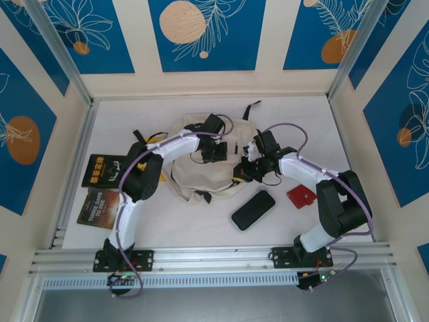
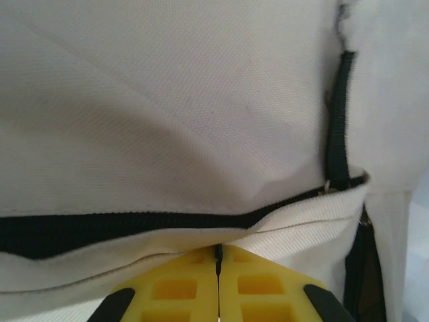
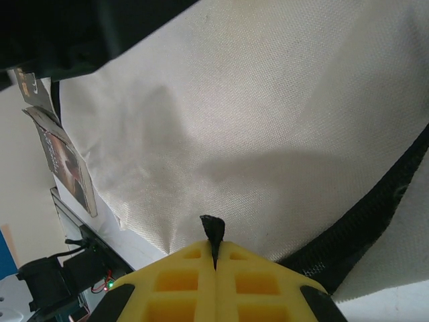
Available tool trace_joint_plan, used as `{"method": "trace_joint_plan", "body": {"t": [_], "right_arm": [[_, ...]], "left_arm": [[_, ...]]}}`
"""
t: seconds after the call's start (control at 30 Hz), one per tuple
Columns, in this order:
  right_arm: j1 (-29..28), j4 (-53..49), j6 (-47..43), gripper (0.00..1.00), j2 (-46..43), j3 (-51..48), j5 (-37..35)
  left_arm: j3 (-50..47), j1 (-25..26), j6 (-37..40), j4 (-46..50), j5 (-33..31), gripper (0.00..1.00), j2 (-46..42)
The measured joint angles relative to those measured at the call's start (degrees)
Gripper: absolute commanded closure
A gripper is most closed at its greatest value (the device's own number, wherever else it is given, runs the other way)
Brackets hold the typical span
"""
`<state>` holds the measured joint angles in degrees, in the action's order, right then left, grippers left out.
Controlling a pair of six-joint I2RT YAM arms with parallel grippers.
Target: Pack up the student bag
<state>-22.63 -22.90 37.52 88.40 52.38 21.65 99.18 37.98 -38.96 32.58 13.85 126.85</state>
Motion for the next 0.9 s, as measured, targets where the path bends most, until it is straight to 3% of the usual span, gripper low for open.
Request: {"method": "trace_joint_plan", "body": {"t": [0.5,0.67,0.8,0.9], "right_arm": [[-2.6,3.7,1.0,1.0,0.0,-0.3,1.2],[-5.3,6.0,2.4,1.0,1.4,-0.4,1.2],[-4.7,5.0,2.8,0.65,1.4,-0.4,0.0],[-3.6,3.4,3.1,0.5,-0.4,-0.8,-1.4]], "left_arm": [[14.2,0.6,-5.7,-0.4,-0.1,0.97,10.2],[15.0,0.6,-6.6,-0.4,-0.2,0.92,10.6],[15.0,0.7,-5.8,-0.4,-0.2,0.77,10.6],[14.8,0.3,-4.2,-0.1,-0.3,0.68,9.5]]}}
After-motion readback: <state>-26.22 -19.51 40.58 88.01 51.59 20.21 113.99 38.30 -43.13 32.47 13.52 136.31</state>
